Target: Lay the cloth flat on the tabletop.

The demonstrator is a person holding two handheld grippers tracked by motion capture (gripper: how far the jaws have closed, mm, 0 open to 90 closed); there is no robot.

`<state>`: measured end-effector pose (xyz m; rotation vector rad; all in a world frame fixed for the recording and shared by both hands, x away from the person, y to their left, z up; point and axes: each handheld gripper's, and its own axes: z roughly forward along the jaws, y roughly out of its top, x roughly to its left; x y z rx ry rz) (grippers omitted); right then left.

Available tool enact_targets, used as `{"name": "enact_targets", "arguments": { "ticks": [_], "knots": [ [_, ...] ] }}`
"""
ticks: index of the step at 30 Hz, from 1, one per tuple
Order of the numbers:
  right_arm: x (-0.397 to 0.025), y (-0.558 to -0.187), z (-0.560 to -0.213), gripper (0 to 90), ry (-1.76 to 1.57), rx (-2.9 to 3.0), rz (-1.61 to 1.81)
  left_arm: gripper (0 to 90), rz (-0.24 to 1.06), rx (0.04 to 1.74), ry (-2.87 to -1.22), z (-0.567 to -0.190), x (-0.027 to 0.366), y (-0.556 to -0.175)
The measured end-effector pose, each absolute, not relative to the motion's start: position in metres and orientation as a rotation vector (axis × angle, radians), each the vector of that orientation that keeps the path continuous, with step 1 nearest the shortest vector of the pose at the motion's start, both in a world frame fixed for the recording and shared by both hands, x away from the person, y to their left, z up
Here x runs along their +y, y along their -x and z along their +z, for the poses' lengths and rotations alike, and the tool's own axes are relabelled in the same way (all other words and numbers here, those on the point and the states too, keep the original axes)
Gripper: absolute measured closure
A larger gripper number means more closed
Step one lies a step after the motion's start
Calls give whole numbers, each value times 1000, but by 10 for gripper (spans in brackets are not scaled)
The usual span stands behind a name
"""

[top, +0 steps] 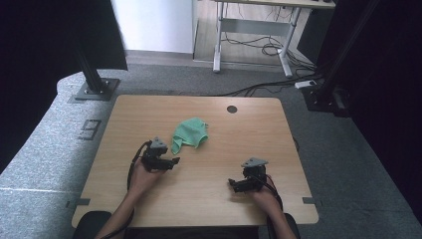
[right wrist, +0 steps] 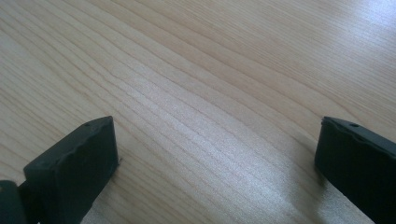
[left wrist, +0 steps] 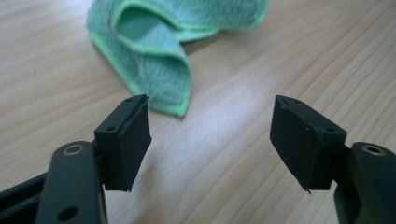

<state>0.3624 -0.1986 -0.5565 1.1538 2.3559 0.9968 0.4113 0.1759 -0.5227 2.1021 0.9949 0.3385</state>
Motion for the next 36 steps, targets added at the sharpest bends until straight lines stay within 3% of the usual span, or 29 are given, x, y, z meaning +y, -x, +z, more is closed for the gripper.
{"name": "enact_targets", "arguments": {
  "ticks": [7,27,30,33,34,35,36],
  "knots": [
    [-199,-362,-557,0,-1154,2356,997,372,321,945,-2101,-510,159,-423],
    [-199,-362,-557,0,-1155,2356,997,449,299,893,-2209,-510,90,-466],
    [-199,-362,-557,0,-1155,2356,997,528,343,912,-2248,-515,85,-470],
    [-199,-362,-557,0,-1154,2356,997,730,348,941,-2258,-520,86,-475],
    [-199,-362,-557,0,-1154,2356,997,730,348,951,-2254,-521,87,-476],
    [-199,-362,-557,0,-1154,2356,997,813,338,959,-2242,-522,89,-476],
    [-199,-362,-557,0,-1154,2356,997,829,338,959,-2242,-522,89,-476]
  ]
}}
